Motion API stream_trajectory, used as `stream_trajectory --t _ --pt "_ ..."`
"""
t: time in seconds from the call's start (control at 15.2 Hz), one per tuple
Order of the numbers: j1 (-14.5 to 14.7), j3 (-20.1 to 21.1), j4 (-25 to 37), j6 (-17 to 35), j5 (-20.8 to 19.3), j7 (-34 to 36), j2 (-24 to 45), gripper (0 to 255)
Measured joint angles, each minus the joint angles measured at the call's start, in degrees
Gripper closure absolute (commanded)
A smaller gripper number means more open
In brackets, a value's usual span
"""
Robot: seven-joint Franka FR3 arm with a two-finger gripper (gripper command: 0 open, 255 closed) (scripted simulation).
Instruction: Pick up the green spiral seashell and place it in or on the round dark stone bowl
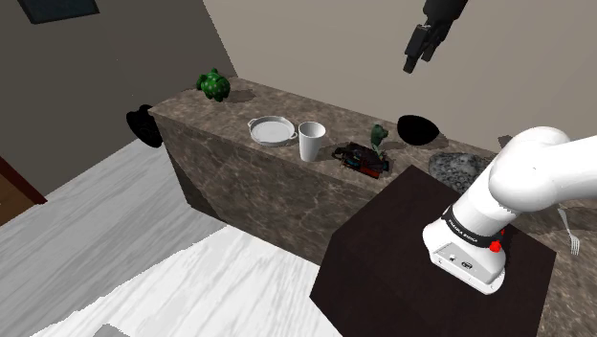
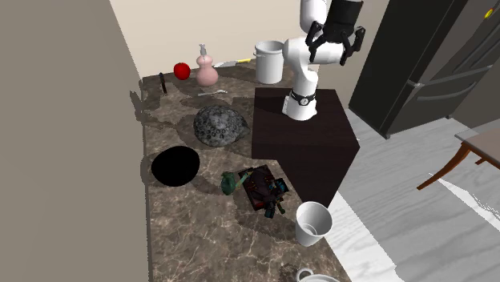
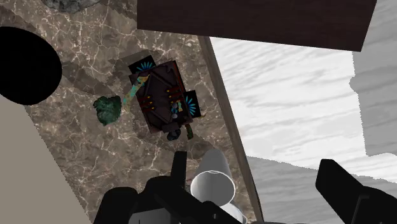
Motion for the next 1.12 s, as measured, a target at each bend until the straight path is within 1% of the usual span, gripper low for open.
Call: stream_trajectory --t 0.13,0.33,0.73,1.12 --pt "-0.1 -0.4 -0.6 0.6 -0.2 -0.4 0.0 0" --pt "-1.0 -3.2 -3.2 4.5 -1.7 -2.8 1.4 0" --pt "-2.9 -9.1 -7.6 14.3 -4.4 -7.8 6.9 0" --pt "-4.5 -16.0 -8.8 25.0 -6.4 -14.0 16.5 0"
